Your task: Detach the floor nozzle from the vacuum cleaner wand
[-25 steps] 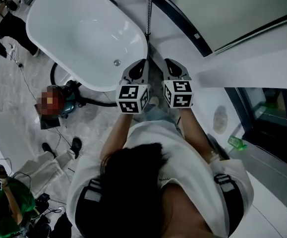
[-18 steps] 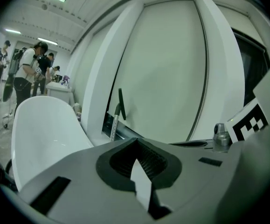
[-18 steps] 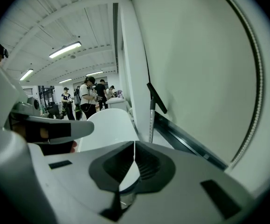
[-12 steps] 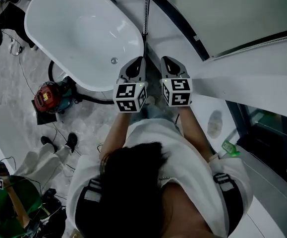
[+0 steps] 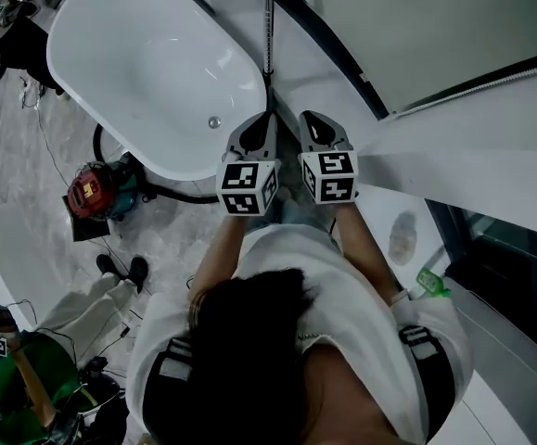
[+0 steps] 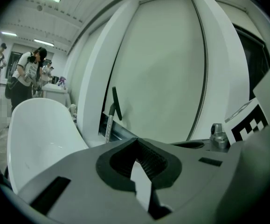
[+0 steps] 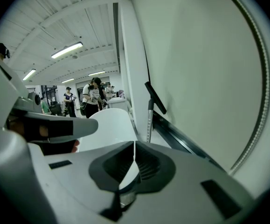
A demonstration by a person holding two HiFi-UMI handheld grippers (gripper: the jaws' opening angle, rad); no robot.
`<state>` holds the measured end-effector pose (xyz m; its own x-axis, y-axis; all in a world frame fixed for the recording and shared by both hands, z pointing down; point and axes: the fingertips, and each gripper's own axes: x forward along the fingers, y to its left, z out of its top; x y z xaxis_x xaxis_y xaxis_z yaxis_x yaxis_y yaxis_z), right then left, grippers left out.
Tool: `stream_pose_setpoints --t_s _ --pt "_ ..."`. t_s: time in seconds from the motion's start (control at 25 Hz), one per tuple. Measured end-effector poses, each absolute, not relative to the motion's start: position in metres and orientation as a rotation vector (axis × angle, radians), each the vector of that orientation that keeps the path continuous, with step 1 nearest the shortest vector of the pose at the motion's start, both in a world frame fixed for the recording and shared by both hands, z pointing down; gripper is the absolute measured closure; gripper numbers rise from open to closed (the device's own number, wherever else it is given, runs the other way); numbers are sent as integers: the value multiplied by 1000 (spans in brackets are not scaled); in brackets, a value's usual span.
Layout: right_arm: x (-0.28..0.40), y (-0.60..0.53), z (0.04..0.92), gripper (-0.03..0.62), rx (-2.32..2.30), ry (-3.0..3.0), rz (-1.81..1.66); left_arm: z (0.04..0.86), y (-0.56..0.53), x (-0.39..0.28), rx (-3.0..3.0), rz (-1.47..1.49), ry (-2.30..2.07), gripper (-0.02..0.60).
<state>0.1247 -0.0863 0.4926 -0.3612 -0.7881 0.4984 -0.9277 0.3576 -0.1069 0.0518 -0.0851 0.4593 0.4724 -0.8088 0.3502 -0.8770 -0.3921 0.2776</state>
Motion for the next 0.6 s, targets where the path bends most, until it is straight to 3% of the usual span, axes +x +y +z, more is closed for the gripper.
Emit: stream_pose_setpoints --t_s 0.6 --pt "142 -108 487 577 1517 -2266 504 460 -110 57 2330 254 -1433 578"
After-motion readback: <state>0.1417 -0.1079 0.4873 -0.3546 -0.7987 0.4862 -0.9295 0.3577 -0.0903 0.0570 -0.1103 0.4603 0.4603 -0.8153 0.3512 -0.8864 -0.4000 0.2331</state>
